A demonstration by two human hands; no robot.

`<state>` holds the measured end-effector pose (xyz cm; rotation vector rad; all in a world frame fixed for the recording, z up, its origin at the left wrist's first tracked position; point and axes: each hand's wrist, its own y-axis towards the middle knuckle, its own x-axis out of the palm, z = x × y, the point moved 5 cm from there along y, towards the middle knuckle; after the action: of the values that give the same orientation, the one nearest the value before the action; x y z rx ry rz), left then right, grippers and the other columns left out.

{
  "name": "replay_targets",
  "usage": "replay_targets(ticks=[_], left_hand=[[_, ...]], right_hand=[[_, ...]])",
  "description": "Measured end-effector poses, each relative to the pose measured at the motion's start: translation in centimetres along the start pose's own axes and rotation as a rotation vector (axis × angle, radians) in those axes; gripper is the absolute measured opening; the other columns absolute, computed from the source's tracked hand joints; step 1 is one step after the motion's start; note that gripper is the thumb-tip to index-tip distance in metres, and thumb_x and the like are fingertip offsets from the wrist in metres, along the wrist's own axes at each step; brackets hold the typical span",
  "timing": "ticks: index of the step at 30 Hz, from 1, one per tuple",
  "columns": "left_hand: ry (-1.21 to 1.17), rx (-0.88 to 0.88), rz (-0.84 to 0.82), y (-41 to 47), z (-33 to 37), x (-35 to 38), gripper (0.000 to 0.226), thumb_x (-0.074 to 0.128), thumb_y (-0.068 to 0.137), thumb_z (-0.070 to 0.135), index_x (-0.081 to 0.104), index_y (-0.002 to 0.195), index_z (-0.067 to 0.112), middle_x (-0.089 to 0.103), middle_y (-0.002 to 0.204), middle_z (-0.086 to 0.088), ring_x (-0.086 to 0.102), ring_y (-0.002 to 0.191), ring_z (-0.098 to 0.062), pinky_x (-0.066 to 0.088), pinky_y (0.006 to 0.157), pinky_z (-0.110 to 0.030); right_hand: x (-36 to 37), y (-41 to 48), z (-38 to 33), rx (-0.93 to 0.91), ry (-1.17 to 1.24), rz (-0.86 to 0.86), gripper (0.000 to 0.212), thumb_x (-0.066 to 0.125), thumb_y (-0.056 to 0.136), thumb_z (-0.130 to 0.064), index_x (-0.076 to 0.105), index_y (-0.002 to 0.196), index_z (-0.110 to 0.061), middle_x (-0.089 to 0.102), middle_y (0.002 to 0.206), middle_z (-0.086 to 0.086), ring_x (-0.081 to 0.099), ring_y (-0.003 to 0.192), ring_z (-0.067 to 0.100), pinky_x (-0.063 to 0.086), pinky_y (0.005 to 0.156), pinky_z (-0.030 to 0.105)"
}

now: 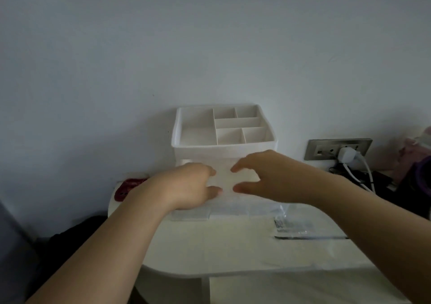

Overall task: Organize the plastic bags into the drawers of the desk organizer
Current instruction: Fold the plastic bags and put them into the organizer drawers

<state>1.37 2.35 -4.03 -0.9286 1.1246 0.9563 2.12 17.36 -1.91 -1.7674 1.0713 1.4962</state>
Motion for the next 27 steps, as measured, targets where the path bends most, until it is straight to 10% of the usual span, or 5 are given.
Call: replay_targets(ticks=[11, 18, 24, 27], left_hand=[[0.147, 0.038, 0.175, -3.0, 0.1, 1.3, 0.024, 0.045, 0.096, 0.044, 0.057, 0.083, 0.028, 0.065, 0.102, 0.009, 0.056, 0.104, -0.013, 0.020, 0.109, -0.036], [0.101, 0.024, 0.228, -3.4, 0.4, 1.1, 0.035, 0.050, 0.094, 0.043, 0.054, 0.128, 0.036, 0.054, 0.133, 0.015, 0.046, 0.123, -0.012, 0.024, 0.111, -0.038], [-0.097, 0.329, 0.695, -6.3, 4.4, -0.2, 0.023, 0.056, 0.091, 0.020, 0.067, 0.111, 0.021, 0.065, 0.107, 0.007, 0.059, 0.100, -0.015, 0.046, 0.089, -0.029], [-0.140, 0.536, 0.652, -6.5, 7.9, 2.4, 0.022, 0.050, 0.091, 0.018, 0.069, 0.103, 0.016, 0.065, 0.096, 0.005, 0.063, 0.084, -0.010, 0.052, 0.074, -0.024]], right_hand=[[1.5, -2.7, 2.8, 0.061, -0.151, 0.069, 0.028, 0.051, 0.095, -0.035, 0.060, 0.122, -0.033, 0.064, 0.121, -0.008, 0.059, 0.107, 0.016, 0.042, 0.091, 0.028], [1.6, -2.8, 3.3, -0.015, -0.111, -0.010, 0.041, 0.053, 0.092, -0.040, 0.050, 0.132, -0.034, 0.055, 0.132, -0.014, 0.050, 0.120, 0.011, 0.026, 0.110, 0.028], [-1.4, -6.6, 3.8, -0.088, 0.108, 0.461, 0.030, 0.062, 0.083, -0.037, 0.065, 0.111, -0.027, 0.058, 0.103, -0.021, 0.050, 0.095, -0.005, 0.033, 0.084, 0.005], [-0.3, -9.5, 5.5, -0.104, 0.175, 0.633, 0.003, 0.068, 0.082, -0.019, 0.069, 0.084, -0.017, 0.064, 0.079, -0.010, 0.058, 0.073, 0.004, 0.044, 0.070, 0.014]])
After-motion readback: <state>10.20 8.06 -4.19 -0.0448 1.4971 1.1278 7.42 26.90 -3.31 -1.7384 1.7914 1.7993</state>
